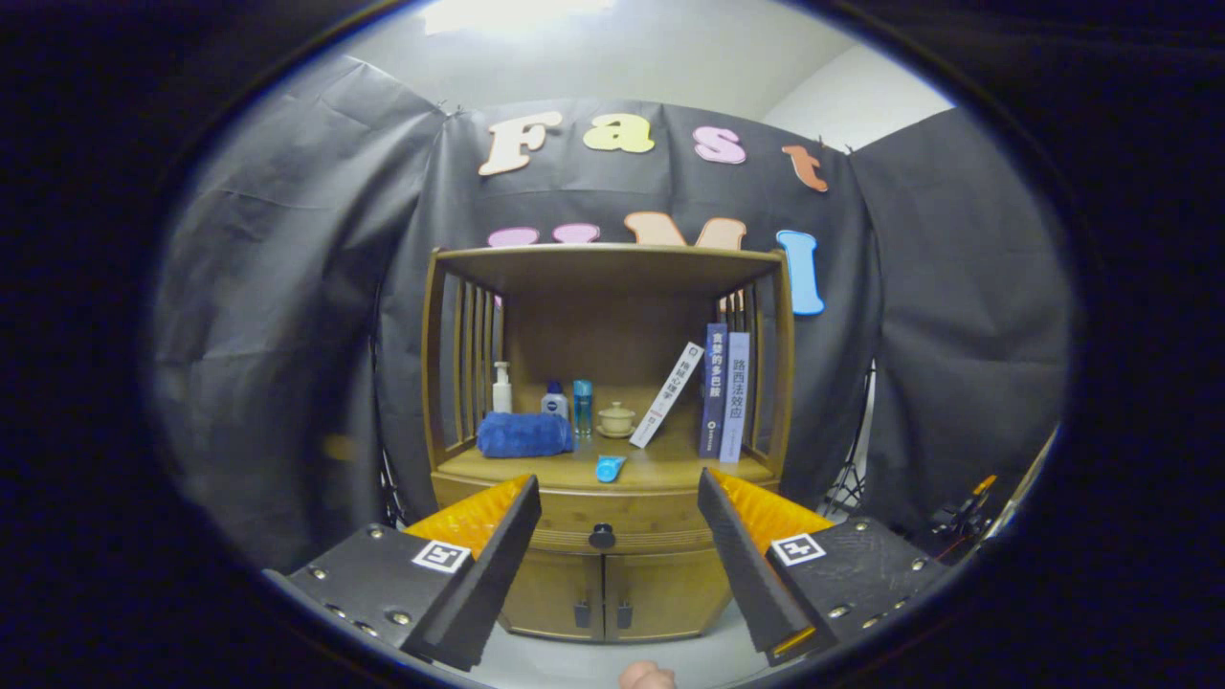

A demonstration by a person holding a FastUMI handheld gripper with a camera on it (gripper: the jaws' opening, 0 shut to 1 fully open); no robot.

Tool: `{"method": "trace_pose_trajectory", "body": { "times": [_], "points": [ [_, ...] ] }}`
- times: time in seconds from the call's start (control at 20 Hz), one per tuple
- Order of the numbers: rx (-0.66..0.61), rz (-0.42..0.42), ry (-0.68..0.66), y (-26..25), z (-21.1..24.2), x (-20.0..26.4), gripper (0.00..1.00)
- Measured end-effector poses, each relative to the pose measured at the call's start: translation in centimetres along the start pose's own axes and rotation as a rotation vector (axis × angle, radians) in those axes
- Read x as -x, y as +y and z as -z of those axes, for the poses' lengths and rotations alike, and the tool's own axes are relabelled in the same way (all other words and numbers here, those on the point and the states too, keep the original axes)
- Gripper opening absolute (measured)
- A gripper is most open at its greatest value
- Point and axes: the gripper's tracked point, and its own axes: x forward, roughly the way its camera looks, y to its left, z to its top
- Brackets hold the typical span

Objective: Pull open the drawer, take out the items inside it, and place them on the countertop above the cabinet.

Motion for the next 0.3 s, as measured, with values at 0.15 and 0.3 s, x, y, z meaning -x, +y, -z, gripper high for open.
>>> {"method": "trace_pose_trajectory", "body": {
  "times": [0.15,0.3],
  "points": [
    [-0.015,-0.013,-0.002,0.2,-1.6,1.4,0.98],
    [-0.016,-0.018,0.014,0.4,-2.6,2.3,0.98]
  ]
}}
